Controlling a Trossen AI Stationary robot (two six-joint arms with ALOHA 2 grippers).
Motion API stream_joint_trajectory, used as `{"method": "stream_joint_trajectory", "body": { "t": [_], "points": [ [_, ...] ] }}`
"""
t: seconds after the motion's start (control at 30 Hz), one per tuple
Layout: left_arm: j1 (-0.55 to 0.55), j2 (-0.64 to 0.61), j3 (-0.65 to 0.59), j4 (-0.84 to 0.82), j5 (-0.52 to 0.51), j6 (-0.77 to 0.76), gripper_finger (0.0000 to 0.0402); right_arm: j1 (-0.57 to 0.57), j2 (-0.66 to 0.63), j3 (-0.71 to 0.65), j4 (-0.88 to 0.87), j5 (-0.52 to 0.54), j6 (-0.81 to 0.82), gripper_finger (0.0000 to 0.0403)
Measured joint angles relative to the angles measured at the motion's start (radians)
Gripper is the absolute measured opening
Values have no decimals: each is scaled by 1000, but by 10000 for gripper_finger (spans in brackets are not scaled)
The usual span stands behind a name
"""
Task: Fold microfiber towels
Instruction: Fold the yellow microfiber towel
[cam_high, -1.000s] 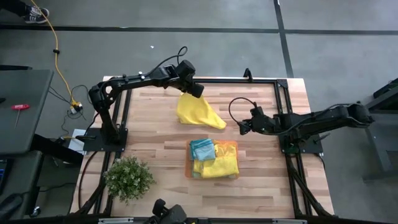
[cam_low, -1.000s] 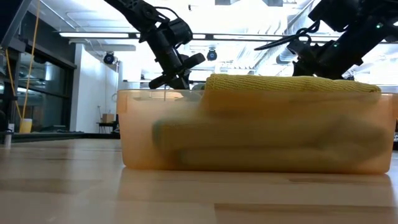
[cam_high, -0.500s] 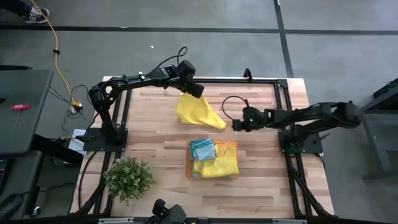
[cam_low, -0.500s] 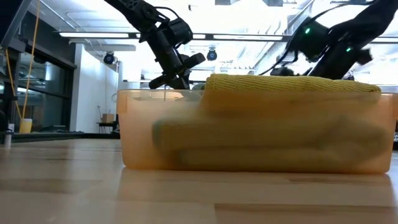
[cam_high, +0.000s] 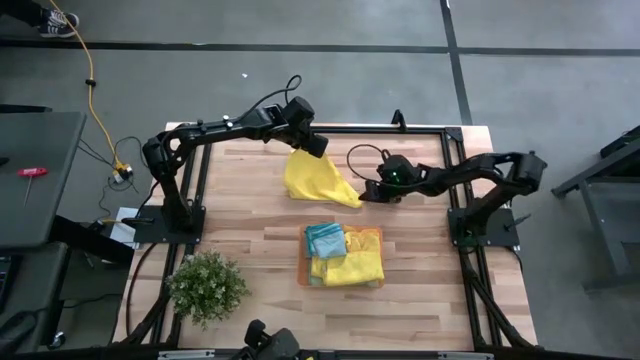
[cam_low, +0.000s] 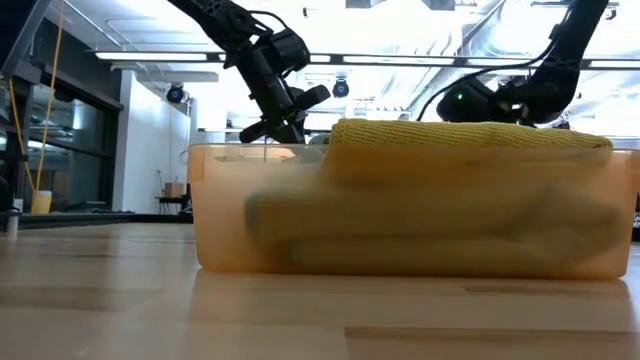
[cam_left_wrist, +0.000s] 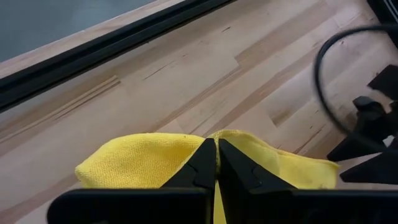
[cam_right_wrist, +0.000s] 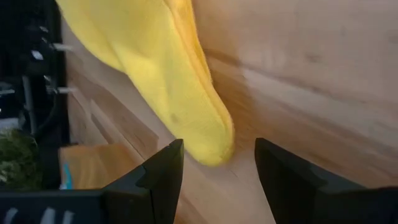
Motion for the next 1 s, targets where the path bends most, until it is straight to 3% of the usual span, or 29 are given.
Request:
{"method": "stream_joint_trajectory", "body": {
  "t": [0.67, 0.8, 1.0],
  "points": [
    [2, 0, 0, 0, -7, -2, 0, 35, 63, 34, 53, 35, 53, 183],
    [2, 0, 0, 0, -7, -2, 0, 35, 63, 34, 29, 35, 45, 143],
    [2, 0, 0, 0, -6, -1, 0, 35, 51, 34, 1, 32, -7, 16]
  ]
}}
